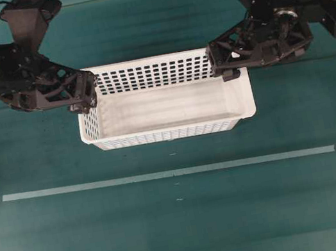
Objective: Lift the white basket with both hands.
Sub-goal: 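Lower both open grippers over the basket's short-side rims, then close left and right grippers on the basket's short-side rims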
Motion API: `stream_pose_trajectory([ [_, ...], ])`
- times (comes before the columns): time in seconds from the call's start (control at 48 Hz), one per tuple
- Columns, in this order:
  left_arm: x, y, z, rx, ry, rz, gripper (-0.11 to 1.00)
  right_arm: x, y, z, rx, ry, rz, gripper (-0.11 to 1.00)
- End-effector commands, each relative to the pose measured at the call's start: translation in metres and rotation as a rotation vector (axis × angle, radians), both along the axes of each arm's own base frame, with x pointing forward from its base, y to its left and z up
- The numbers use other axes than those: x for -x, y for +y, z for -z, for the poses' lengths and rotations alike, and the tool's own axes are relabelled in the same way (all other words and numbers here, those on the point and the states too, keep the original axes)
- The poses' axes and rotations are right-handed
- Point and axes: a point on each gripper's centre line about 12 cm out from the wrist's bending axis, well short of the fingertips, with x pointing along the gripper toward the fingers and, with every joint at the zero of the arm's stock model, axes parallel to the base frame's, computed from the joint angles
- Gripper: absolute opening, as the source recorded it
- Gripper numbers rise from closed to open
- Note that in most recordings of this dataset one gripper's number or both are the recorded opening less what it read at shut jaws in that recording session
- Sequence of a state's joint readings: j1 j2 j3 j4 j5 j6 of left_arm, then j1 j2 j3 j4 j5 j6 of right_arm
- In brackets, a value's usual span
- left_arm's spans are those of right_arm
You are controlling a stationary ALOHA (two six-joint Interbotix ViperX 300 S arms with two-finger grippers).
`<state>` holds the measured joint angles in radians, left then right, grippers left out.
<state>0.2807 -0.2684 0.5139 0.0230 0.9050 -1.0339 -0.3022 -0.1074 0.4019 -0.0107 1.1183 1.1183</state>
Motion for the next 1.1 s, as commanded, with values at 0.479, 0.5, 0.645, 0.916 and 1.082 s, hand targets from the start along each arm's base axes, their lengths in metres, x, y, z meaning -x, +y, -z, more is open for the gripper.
stream_pose_trajectory([
  [0.479, -0.003, 0.000, 0.063, 0.059, 0.020, -0.116, 0.98, -0.004, 0.000, 0.059, 0.006, -0.091, 0.093, 0.96],
  [0.5, -0.004, 0.000, 0.064, 0.059, 0.020, -0.116, 0.98, -0.005, -0.001, 0.062, 0.006, -0.092, 0.095, 0.96],
  [0.645, -0.011, 0.002, 0.078, 0.064, 0.033, -0.118, 0.97, -0.009, -0.002, 0.080, -0.001, -0.064, 0.095, 0.96],
  [0.916, -0.012, 0.001, 0.082, 0.069, 0.038, -0.122, 0.97, -0.012, -0.002, 0.086, -0.002, -0.053, 0.093, 0.96],
  [1.082, -0.018, -0.002, 0.081, 0.060, -0.005, -0.108, 0.93, -0.011, -0.002, 0.087, -0.010, -0.044, 0.113, 0.92],
])
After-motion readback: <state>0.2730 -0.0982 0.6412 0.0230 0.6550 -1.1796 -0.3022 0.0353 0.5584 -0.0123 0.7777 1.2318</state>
